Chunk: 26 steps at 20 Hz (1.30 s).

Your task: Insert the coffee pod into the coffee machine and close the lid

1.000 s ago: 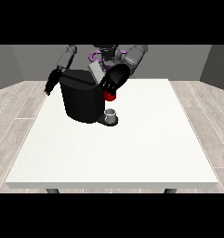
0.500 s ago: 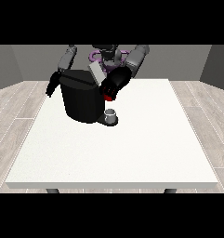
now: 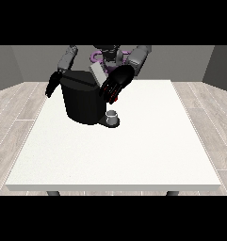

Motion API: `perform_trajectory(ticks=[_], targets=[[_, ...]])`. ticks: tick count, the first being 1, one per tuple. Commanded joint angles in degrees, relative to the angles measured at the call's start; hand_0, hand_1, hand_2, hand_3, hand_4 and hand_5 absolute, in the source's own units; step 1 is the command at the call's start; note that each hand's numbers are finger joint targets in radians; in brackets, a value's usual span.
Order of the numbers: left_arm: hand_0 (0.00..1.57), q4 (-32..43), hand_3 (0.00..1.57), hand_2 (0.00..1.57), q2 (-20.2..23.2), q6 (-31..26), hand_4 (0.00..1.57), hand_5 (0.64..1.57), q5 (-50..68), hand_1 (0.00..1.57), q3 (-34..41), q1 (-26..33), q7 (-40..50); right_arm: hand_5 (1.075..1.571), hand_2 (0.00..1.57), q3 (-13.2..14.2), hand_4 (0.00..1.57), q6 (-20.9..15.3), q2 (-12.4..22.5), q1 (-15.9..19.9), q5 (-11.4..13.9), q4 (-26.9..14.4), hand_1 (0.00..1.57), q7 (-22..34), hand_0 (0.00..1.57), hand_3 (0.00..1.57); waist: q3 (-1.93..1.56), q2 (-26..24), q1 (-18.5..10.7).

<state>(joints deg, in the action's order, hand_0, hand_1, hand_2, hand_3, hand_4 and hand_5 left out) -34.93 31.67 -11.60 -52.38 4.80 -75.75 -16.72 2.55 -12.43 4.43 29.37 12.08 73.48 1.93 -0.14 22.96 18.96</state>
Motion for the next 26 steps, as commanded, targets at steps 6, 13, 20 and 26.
perform_trajectory(ticks=[6,13,20,26], targets=[[0.00,-1.2,0.06,0.00,-6.0,-0.1,0.00,1.571,0.1,0.00,-0.8,5.2,3.6,1.571,0.00,4.0,0.00,0.6,0.9,-3.4,-3.0,-5.6,0.00,-2.7,0.00,0.00,0.10,-7.0,-5.7],[0.00,-3.0,0.00,0.28,-12.0,-2.3,0.00,1.571,5.2,0.00,1.2,13.9,2.6,1.571,0.00,5.3,0.00,1.2,1.3,-12.2,-3.8,-9.4,0.00,-5.0,0.00,0.00,0.12,-17.7,-12.2],[0.00,-0.8,0.00,0.00,-26.0,-2.3,0.41,1.571,26.5,0.00,17.7,26.9,-2.4,1.571,0.00,6.5,0.00,0.4,1.1,-18.4,-4.4,-9.0,0.00,-4.9,0.00,0.00,0.37,-27.5,-19.5],[0.00,0.3,0.00,0.00,-31.4,-4.3,0.42,1.571,28.5,0.00,17.1,40.3,-4.5,1.571,0.00,5.5,0.00,3.1,0.5,-20.9,-6.1,-5.8,0.00,-4.2,0.00,0.00,0.18,-38.8,-24.0]])
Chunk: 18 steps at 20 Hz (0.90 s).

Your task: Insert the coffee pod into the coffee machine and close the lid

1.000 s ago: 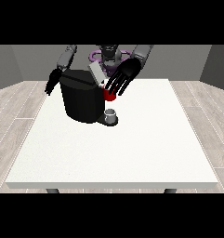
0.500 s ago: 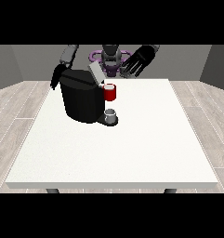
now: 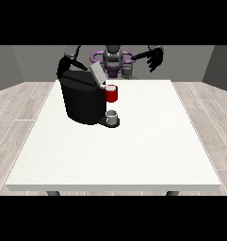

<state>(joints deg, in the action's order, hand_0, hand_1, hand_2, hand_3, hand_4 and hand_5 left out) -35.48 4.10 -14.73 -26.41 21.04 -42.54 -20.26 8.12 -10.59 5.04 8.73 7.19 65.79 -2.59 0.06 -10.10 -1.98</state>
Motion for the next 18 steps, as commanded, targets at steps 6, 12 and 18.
perform_trajectory(ticks=[6,12,18], targets=[[0.00,-1.1,0.00,0.00,-2.5,-2.1,0.39,1.571,3.4,0.00,0.6,11.3,0.4,1.571,0.00,-3.9,0.00,7.4,-0.1,2.0,-2.6,7.0,0.00,0.8,0.00,0.00,-0.06,-7.5,-4.1],[0.00,-6.8,0.00,0.00,-4.0,-4.5,0.37,1.571,7.5,0.00,0.1,12.0,5.0,1.571,0.00,-2.2,0.25,10.5,5.2,6.7,-2.8,7.8,0.00,1.9,0.00,0.00,-0.08,-6.3,-7.4],[0.00,-15.0,0.00,0.00,-4.1,-2.6,0.40,1.571,12.4,0.00,-7.3,16.0,6.2,1.571,0.00,1.4,0.00,10.4,6.9,13.2,-4.9,3.7,0.00,6.0,0.00,0.00,-0.08,-2.9,-9.0]])
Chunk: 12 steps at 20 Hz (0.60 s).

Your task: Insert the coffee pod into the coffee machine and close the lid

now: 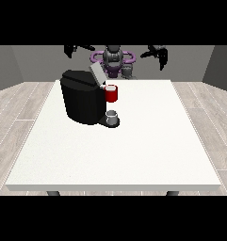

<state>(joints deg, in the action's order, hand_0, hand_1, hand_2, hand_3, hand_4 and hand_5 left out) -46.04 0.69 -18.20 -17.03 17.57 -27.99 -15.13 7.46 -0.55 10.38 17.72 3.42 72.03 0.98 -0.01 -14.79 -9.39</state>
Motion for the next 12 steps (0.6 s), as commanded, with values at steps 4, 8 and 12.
perform_trajectory(ticks=[4,8,12], targets=[[0.00,-9.5,0.00,0.00,-0.7,1.0,0.38,1.571,5.9,0.00,-4.4,0.2,4.5,1.571,0.00,4.3,0.00,1.0,2.1,6.6,-3.2,-6.0,0.00,0.6,0.00,0.00,-0.03,5.7,-4.1],[0.00,-14.1,0.00,0.00,-0.7,0.9,0.36,1.571,7.5,0.00,-8.2,4.5,6.7,1.571,0.00,6.0,0.09,-0.1,1.0,10.5,-6.3,-7.7,0.00,7.1,0.00,0.00,-0.02,5.3,-4.1],[0.00,-20.5,0.00,0.00,-0.7,2.7,0.28,1.571,7.8,0.00,-8.5,7.5,9.6,1.571,0.00,5.4,0.17,2.1,0.3,8.3,-7.5,-8.8,0.00,3.3,0.00,0.00,-0.01,7.4,-1.8]])
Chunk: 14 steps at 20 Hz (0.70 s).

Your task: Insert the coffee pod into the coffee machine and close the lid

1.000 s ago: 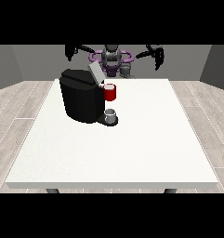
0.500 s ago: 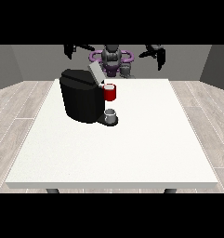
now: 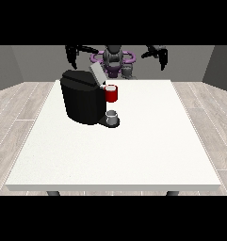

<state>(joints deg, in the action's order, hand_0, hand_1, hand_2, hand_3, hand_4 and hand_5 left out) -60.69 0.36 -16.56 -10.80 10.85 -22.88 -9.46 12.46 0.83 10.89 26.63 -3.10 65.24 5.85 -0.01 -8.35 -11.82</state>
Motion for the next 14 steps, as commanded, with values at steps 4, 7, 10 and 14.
perform_trajectory(ticks=[4,7,10,14], targets=[[0.00,-8.9,0.00,0.00,0.1,0.3,0.37,1.571,1.9,0.00,-3.1,4.9,0.5,1.571,0.00,-0.6,0.00,-2.2,0.4,7.6,0.5,-3.3,0.00,2.7,0.00,0.00,0.00,4.7,-0.9],[0.00,-12.3,0.00,0.00,2.3,0.4,0.34,1.571,4.3,0.00,-1.3,3.4,2.8,1.571,0.00,-1.5,0.00,-0.5,-0.3,8.8,-0.2,-4.1,0.00,0.2,0.00,0.00,0.00,7.3,1.2],[0.00,-13.4,0.00,0.00,4.4,1.1,0.38,1.571,4.0,0.00,-0.5,4.9,1.0,1.571,0.00,-3.9,0.00,-0.5,-2.2,8.7,0.9,-3.8,0.00,-0.7,0.00,0.00,0.00,8.2,2.5],[0.00,-15.4,0.00,0.00,3.4,2.2,0.38,1.571,4.8,0.00,-1.2,7.4,3.3,1.571,0.00,-5.5,0.00,-1.0,-3.4,10.7,1.7,-4.7,0.00,0.8,0.00,0.00,0.01,8.4,3.1]])
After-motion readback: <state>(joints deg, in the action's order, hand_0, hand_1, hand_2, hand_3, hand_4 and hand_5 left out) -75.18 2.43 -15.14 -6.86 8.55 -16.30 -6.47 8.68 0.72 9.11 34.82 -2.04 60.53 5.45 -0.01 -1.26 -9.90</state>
